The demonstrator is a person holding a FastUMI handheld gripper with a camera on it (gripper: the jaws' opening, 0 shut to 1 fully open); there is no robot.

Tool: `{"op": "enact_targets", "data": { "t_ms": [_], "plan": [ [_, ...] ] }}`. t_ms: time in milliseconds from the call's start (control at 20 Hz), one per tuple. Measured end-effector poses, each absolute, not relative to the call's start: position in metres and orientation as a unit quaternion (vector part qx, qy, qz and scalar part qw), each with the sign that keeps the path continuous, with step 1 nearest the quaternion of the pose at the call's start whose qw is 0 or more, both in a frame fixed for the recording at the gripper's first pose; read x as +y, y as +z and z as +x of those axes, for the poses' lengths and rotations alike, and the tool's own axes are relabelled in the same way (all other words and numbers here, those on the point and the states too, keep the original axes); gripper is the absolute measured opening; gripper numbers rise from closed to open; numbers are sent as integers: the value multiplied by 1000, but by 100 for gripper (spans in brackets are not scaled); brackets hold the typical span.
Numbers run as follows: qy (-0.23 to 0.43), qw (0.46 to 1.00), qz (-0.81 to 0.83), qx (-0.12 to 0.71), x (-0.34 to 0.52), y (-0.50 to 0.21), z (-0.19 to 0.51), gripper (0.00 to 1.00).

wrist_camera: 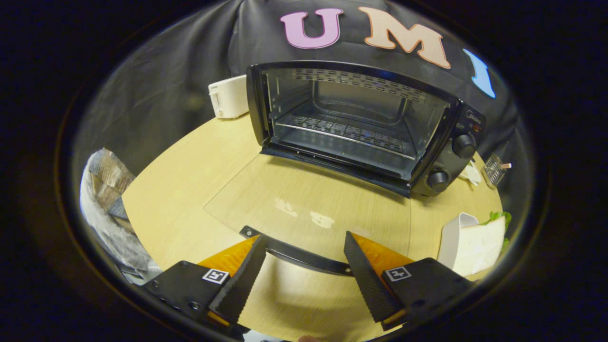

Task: Open the toaster oven, put the food inside, and close the toaster oven door.

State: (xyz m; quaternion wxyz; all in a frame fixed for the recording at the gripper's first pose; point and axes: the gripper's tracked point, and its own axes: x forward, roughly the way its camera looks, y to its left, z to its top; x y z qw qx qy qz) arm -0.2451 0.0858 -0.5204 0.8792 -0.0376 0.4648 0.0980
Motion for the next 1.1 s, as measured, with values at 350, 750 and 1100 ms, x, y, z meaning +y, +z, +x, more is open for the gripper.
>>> {"op": "enact_targets", "data": {
  "t_ms": [350,750,1100],
  "plan": [
    [110,877,-25,468,87,-510,-243,100],
    [67,915,5,397,36,-448,-204,100],
    [-27,951,-12,309,-76,-386,-162,100]
  ]
}}
